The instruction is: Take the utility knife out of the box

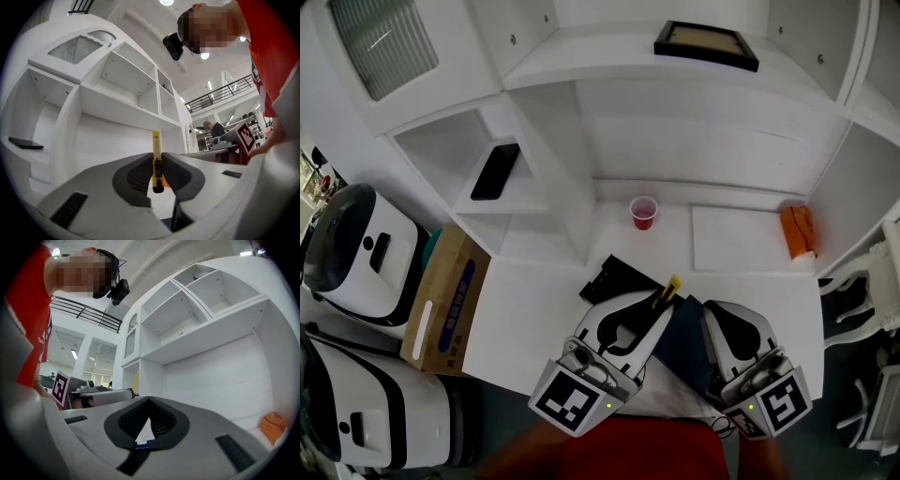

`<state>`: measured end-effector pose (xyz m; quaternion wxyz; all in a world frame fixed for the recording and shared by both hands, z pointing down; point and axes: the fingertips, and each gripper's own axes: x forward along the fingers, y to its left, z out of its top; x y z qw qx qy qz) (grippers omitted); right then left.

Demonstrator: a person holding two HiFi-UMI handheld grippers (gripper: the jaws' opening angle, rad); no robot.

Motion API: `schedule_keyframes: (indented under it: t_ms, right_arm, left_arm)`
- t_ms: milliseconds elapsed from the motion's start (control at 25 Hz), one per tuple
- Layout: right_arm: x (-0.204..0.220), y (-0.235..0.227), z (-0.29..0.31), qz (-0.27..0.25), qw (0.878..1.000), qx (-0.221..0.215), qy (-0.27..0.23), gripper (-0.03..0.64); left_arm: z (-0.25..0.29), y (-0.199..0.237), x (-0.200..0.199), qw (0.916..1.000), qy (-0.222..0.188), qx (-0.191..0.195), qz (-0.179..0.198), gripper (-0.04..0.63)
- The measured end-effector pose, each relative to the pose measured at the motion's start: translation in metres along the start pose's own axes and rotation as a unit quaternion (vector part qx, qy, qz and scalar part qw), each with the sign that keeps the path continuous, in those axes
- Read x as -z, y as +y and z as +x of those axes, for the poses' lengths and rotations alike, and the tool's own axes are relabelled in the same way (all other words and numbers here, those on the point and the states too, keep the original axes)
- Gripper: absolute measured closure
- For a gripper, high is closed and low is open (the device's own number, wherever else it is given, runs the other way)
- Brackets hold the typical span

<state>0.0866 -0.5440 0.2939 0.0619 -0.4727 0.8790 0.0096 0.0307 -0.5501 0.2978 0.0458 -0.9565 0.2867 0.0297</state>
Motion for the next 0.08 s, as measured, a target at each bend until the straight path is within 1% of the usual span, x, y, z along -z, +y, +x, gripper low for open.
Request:
schedule_keyframes:
  t_ms: [80]
  right_arm:
    - [0.0003, 0.0007, 0.0002, 0.000, 1.000, 0.000, 0.000, 0.621]
  left_arm:
    - [-0.0010, 0.0006, 0.0001, 1.0000, 0.000, 0.000, -0.001, 0.514]
